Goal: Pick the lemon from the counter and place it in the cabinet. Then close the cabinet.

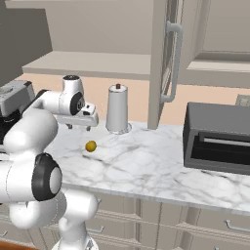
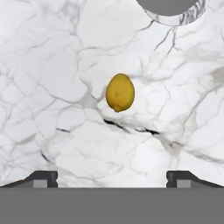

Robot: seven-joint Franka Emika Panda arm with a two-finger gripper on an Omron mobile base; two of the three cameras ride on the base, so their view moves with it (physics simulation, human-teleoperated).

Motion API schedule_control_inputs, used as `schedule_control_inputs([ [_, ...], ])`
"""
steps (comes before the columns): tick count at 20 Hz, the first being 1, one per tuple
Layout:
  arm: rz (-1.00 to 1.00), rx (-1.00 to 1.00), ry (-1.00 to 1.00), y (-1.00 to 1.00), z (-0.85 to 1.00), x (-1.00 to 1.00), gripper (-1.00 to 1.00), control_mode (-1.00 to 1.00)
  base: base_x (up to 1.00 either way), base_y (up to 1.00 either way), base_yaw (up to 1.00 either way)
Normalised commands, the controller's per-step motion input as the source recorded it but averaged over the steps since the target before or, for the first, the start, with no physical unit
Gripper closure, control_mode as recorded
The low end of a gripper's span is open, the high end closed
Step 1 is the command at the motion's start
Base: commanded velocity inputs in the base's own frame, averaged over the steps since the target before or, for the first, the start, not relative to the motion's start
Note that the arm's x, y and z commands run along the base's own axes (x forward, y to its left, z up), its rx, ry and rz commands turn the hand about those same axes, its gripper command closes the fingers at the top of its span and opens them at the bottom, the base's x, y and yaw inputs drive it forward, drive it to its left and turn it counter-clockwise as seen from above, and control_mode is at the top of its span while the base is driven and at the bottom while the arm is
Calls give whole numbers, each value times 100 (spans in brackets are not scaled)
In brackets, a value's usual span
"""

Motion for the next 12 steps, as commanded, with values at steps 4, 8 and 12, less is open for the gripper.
schedule_control_inputs([
  [4, 0, -2, 0, 0, -47, 31, -100, -100, 0, 0, 0],
  [8, 0, 0, 0, 0, -39, 33, -100, -100, 0, 0, 0],
  [12, 0, 0, 0, 0, -41, 30, -100, -100, 0, 0, 0],
])
